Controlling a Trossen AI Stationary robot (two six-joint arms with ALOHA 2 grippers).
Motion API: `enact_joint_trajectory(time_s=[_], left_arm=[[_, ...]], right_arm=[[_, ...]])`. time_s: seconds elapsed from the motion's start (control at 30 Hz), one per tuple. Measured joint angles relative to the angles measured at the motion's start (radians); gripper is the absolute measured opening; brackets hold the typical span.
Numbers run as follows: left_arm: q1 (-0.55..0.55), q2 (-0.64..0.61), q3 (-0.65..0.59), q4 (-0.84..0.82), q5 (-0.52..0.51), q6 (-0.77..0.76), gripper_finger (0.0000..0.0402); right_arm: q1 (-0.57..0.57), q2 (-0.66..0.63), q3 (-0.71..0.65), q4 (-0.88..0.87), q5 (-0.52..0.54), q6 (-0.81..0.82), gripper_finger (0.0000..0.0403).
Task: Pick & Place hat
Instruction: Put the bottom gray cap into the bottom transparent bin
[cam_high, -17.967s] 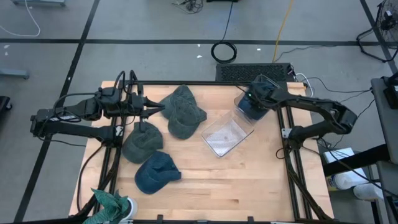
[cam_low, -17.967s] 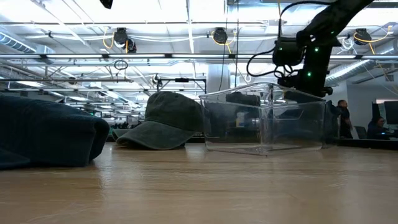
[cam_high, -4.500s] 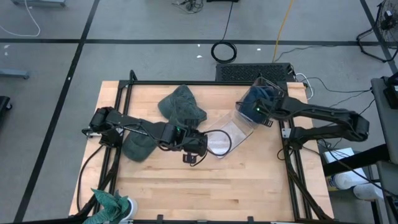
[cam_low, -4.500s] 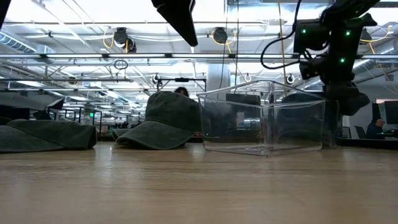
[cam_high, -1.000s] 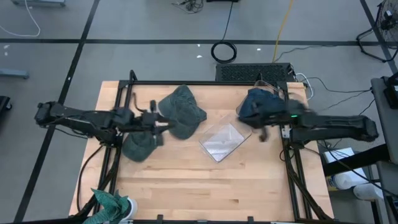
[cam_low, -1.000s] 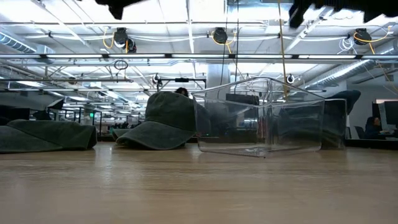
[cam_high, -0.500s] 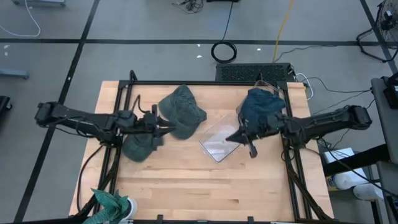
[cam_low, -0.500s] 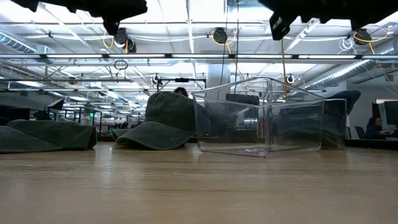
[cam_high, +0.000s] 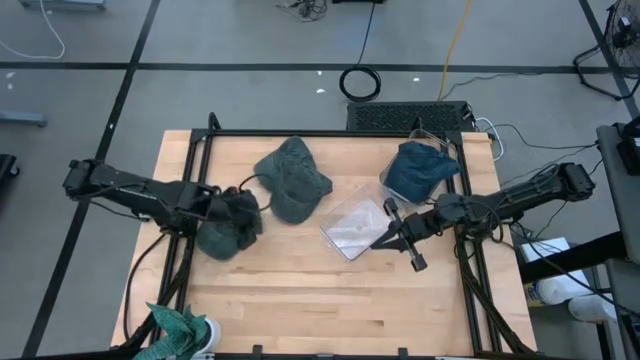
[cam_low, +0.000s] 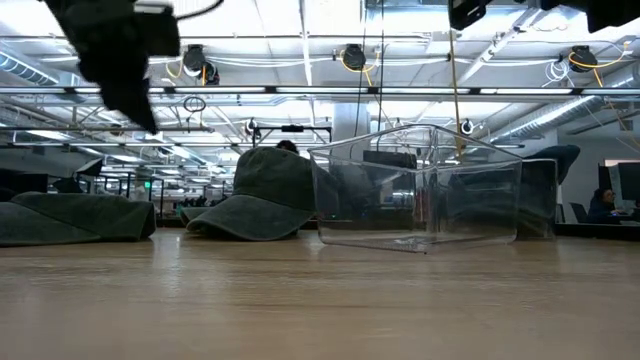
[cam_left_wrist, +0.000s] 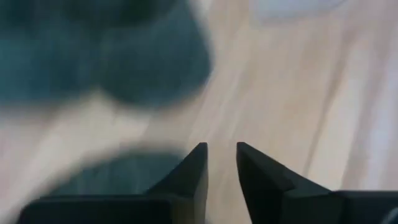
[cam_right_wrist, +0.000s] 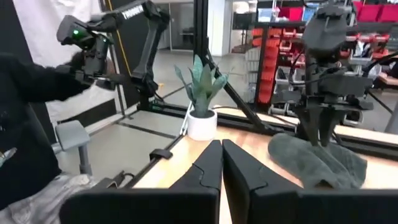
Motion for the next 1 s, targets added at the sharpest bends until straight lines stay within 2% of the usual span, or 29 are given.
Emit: enact_joint_trajectory(time_s=[0.1,0.2,0.33,0.43,0.57,0.8,1.0], left_arm=[[0.000,0.044,0.009,-0.176,0.029,-0.155,0.0134],[0.000,0.082,0.009,-0.320,0.017,-0.296,0.0182],[0.000,0.126,0.009,-0.380,0.037,-0.361,0.0236],[0.000,0.154,0.009,-0.367,0.064,-0.365,0.0261],[0.000,0.198,0.009,-0.357,0.102,-0.374,0.0272],[0.000,0.262,-0.048,-0.348,0.090,-0.367,0.0273],[0.000,0.268,-0.109,-0.228,0.076,-0.329,0.0273]], right_arm=[[0.000,0.000,0.000,-0.017,0.047,0.003,0.0000],[0.000,0.000,0.000,-0.013,0.096,0.003,0.0000],[0.000,0.000,0.000,-0.014,0.106,0.003,0.0000],[0.000,0.000,0.000,-0.013,0.105,0.004,0.0000],[0.000,0.000,0.000,-0.014,0.105,0.003,0.0000],[0.000,0.000,0.000,-0.015,0.104,0.003,0.0000],[0.000,0.000,0.000,-0.016,0.101,0.004,0.0000]])
